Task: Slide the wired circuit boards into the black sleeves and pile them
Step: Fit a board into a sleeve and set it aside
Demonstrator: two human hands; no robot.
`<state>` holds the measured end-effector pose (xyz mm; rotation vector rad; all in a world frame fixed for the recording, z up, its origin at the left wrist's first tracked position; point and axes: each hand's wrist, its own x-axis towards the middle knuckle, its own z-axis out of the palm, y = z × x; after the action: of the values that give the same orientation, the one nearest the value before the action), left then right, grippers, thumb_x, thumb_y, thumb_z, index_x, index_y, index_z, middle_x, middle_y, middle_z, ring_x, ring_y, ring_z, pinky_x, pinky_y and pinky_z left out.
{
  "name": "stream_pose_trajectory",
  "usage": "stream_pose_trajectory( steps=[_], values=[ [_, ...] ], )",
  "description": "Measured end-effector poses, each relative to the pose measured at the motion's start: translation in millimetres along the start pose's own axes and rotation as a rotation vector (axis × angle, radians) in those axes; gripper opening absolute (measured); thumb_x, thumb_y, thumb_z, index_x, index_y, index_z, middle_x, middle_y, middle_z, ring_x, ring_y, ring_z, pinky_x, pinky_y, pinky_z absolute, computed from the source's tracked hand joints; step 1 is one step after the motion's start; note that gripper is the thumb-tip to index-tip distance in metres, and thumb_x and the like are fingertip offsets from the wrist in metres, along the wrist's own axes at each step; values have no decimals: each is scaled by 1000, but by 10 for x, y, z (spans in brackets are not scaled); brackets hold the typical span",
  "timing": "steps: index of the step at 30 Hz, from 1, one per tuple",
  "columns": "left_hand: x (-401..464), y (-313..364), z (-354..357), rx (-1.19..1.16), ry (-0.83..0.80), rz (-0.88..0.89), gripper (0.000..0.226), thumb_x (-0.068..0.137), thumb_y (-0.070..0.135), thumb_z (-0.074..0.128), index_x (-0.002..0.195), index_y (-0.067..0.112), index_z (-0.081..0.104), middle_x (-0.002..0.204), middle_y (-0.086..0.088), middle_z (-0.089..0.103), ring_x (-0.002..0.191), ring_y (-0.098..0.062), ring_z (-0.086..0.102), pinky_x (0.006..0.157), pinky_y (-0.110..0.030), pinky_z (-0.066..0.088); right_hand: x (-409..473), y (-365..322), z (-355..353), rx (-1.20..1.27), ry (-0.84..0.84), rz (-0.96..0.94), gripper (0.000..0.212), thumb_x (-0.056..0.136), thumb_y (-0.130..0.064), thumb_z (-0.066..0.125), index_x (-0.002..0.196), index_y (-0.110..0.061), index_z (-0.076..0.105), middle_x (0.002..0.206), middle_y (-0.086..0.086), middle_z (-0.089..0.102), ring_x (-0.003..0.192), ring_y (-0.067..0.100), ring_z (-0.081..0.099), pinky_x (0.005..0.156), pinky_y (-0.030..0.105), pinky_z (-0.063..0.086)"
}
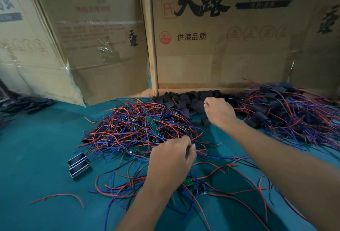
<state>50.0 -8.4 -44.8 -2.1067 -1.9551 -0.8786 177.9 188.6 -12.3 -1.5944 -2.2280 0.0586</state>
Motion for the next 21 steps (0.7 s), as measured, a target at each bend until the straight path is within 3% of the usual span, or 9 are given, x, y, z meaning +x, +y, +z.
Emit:
stream_pose_trajectory(
  steps=[2, 4, 6, 8, 10, 12, 14, 18, 21],
  values=[
    [-3, 46, -38, -81, 46, -34, 28, 96, 47, 52, 117, 29, 56, 88, 10, 56, 89, -15, 57, 73, -33, 49, -357, 20, -212, 281, 48, 28, 23, 99, -24, 47, 83, -16, 62, 78, 6, 66, 73, 29, 62, 60, 31, 44],
    [-3, 104, -57, -97, 36, -21, 59, 90, 52, 58, 141, 28, 43, 110, 10, 58, 105, -12, 55, 79, -28, 42, -823, 13, -391, 378, 66, -15, 21, 96, -26, 55, 78, -18, 65, 59, -8, 59, 57, 10, 57, 51, 15, 38],
    [-16, 203, -82, -66, 30, 54, 74, 86, 58, 61, 148, 25, 37, 116, 11, 61, 107, -12, 58, 78, -28, 42, -1256, -8, -511, 463, -18, -44, 20, 94, -25, 60, 75, -21, 65, 53, -9, 58, 53, 1, 55, 56, 13, 43],
    [-57, 298, -99, -47, 42, 141, 69, 83, 58, 65, 139, 22, 48, 105, 8, 67, 97, -16, 65, 73, -33, 47, -1558, -2, -541, 680, -156, -13, 21, 94, -16, 60, 74, -13, 67, 62, 2, 66, 62, 11, 61, 71, 38, 55],
    [-90, 352, -135, -54, 46, 182, 57, 81, 53, 69, 127, 22, 57, 90, 8, 67, 85, -16, 66, 68, -35, 49, -1717, 24, -557, 955, -229, 73, 19, 95, -9, 58, 79, -7, 68, 73, 13, 68, 70, 21, 63, 78, 49, 55],
    [-108, 340, -154, -195, 11, 179, 53, 80, 46, 71, 126, 25, 56, 84, 11, 62, 79, -8, 59, 71, -32, 48, -1792, 75, -564, 1322, -369, 180, 14, 93, -12, 61, 85, -2, 65, 87, 22, 67, 75, 30, 67, 80, 47, 58],
    [-101, 298, -177, -322, -49, 192, 54, 81, 42, 74, 129, 27, 56, 83, 13, 58, 75, 1, 52, 73, -22, 43, -1823, 145, -566, 1629, -565, 249, 27, 86, -20, 63, 97, 5, 58, 101, 28, 67, 78, 33, 69, 81, 43, 58],
    [-73, 231, -235, -411, -139, 286, 62, 80, 44, 77, 137, 32, 56, 82, 16, 55, 69, 11, 46, 67, -10, 33, -1864, 232, -482, 1757, -715, 184, 55, 89, -19, 66, 124, 16, 42, 114, 28, 62, 87, 34, 68, 84, 43, 56],
    [-52, 104, -269, -438, -239, 245, 66, 77, 59, 74, 137, 44, 51, 84, 17, 59, 65, 0, 49, 62, -15, 36, -1854, 208, -403, 1830, -673, 159, 70, 70, -28, 87, 122, 7, 55, 103, 21, 67, 83, 27, 69, 76, 36, 58]
  ],
)
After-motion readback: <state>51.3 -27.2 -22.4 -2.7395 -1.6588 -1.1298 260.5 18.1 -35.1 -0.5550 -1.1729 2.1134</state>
